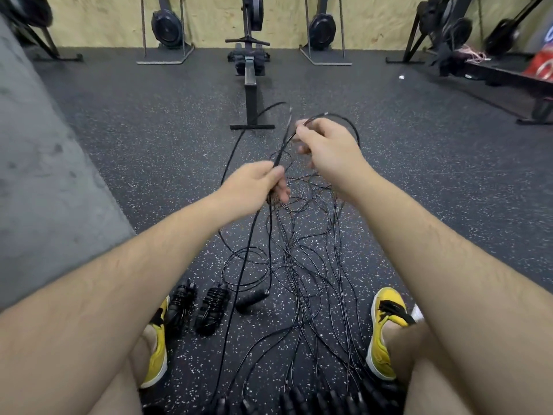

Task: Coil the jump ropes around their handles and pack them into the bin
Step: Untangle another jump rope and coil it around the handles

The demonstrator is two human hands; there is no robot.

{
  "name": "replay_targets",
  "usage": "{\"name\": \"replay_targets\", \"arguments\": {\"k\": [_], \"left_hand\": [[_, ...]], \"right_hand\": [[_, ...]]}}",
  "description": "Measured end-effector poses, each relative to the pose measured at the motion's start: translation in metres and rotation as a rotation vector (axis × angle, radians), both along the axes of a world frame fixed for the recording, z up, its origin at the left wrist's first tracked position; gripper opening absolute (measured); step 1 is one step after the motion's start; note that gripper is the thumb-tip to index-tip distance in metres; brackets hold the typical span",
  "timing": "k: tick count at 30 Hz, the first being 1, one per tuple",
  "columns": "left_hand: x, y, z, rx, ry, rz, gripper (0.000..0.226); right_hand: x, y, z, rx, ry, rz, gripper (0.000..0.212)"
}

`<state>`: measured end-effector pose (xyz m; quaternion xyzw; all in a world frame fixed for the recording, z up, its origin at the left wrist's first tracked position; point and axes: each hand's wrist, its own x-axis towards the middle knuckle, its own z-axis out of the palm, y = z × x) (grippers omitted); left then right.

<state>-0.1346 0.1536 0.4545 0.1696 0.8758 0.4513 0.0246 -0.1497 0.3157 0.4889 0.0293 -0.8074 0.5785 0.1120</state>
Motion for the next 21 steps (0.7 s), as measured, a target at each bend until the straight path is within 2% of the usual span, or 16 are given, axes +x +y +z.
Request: {"name": "replay_targets", "arguments": {"k": [4,7,11,14,17,20,21], "left_hand": [[-0.013,-0.007,0.018,0.327,0.039,0.014,0.037],[-0.012,-0.004,0.026,0.334,0.053,0.017,0.034],[-0.013,0.002,0.036,0.382,0.042,0.023,0.034],[-0.019,-0.002,0.045,0.411,0.089,0.095,0.036],[-0.025,-0.013,0.057,0.483,0.116,0.199,0.036],[-0.029,-0.019,0.06,0.489,0.12,0.164,0.036],[-0.029,-0.017,0.058,0.479,0.113,0.13,0.035]], "right_hand": [[0.017,0.0,-0.007,0.118,-0.249,0.281,0.033],[0.028,-0.012,-0.02,-0.014,-0.249,0.381,0.046],[0.026,-0.024,-0.024,-0.204,-0.183,0.303,0.036],[0.027,-0.022,-0.015,-0.274,-0.19,0.259,0.008],[0.025,-0.009,-0.014,-0.138,-0.275,0.157,0.027],[0.024,0.0,-0.022,0.214,-0.254,0.093,0.027],[0.024,-0.002,-0.023,0.241,-0.209,0.128,0.027]]}}
